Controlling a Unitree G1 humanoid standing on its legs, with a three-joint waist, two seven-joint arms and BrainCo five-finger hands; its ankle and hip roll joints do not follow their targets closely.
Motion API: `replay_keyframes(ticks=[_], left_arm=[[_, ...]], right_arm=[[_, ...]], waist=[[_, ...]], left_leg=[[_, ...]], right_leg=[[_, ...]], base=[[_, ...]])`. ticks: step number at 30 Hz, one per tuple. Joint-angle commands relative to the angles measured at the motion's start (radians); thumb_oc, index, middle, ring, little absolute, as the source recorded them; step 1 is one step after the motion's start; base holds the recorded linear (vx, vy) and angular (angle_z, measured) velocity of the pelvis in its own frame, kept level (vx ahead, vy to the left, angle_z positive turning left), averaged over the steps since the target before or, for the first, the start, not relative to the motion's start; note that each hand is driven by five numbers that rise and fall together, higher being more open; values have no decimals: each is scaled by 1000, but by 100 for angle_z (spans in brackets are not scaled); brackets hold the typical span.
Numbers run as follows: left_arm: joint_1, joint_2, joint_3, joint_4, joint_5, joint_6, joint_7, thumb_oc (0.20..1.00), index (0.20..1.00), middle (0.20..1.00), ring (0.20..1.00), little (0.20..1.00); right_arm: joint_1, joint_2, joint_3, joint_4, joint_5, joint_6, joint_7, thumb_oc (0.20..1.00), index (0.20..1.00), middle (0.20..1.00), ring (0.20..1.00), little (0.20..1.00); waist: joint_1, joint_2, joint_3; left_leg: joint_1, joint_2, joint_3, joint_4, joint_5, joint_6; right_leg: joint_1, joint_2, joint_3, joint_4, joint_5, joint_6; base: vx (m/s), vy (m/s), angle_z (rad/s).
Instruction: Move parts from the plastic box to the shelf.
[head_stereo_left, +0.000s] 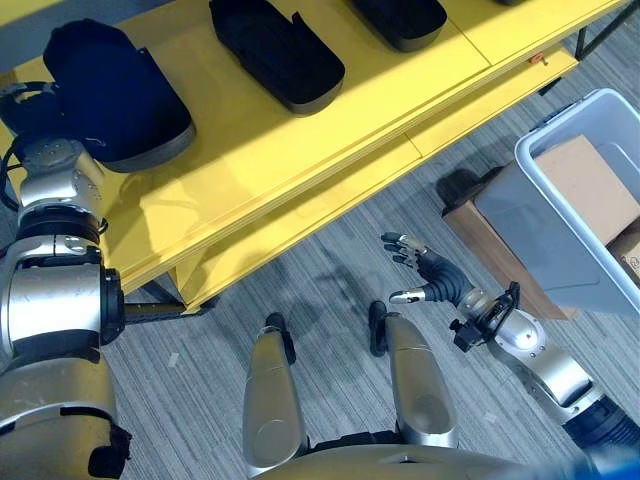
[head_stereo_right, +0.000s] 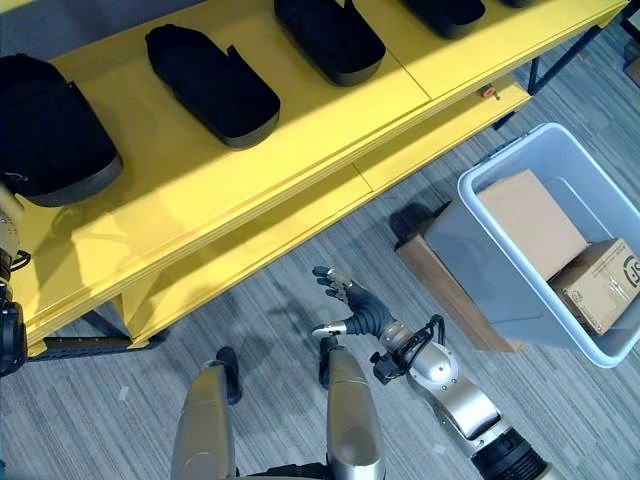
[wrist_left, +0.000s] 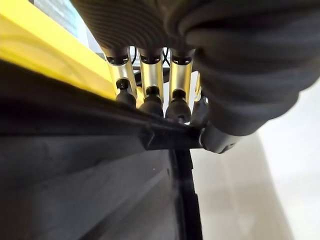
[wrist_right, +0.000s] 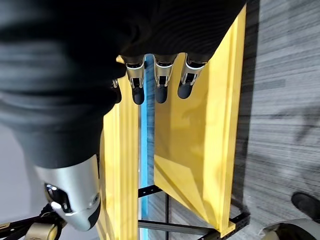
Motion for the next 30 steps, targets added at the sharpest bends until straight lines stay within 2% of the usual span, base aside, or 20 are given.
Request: replay_keyframes(ticks=[1,11,21,22,23,30], left_arm=[[-61,51,40,-25,-23,-83,-4,200,200,200,200,200],[-44,37,100,-10,-64,-94,6,200,200,200,200,200],[-73,38,93,-2,-73,-97,8,200,200,200,200,200],[-76,38,86,0,-70,-96,7,953,953,953,953,953],[-78,36,79,2,-68,-96,4,1000,1000,1000,1000,1000],[-51,36,78,-68,-47,-107,8,1000,1000,1000,1000,1000]], right_arm=[[-21,13,-24,-55,25,-66,-3,1000,1000,1000,1000,1000],[-28,-9,-9,-50,36,-63,-4,1000,1000,1000,1000,1000],[-33,-34,-4,-52,38,-62,-5,1000,1000,1000,1000,1000],[-36,-35,-5,-52,38,-63,-6,1000,1000,1000,1000,1000],[-38,-33,-6,-50,39,-62,-6,1000,1000,1000,1000,1000],[-42,-35,-10,-45,43,-63,-6,1000,1000,1000,1000,1000]], waist=[[0,5,-28],[-9,0,-29],[-17,-8,-17],[-18,-7,-15],[-19,-8,-12],[-19,0,0]], left_leg=[[149,7,-24,-113,218,-120],[155,7,-21,-113,221,-144],[151,5,-21,-98,218,-154],[149,5,-20,-96,218,-154],[148,4,-21,-94,218,-154],[155,8,-19,-81,212,-154]], right_leg=[[-59,-85,113,162,234,144],[-49,-92,119,148,235,143],[-51,-103,128,149,236,147],[-51,-103,130,148,236,148],[-52,-103,130,148,237,149],[-41,-106,133,157,227,149]], base=[[0,0,0],[0,0,0],[0,0,0],[0,0,0],[0,0,0],[-4,0,0]])
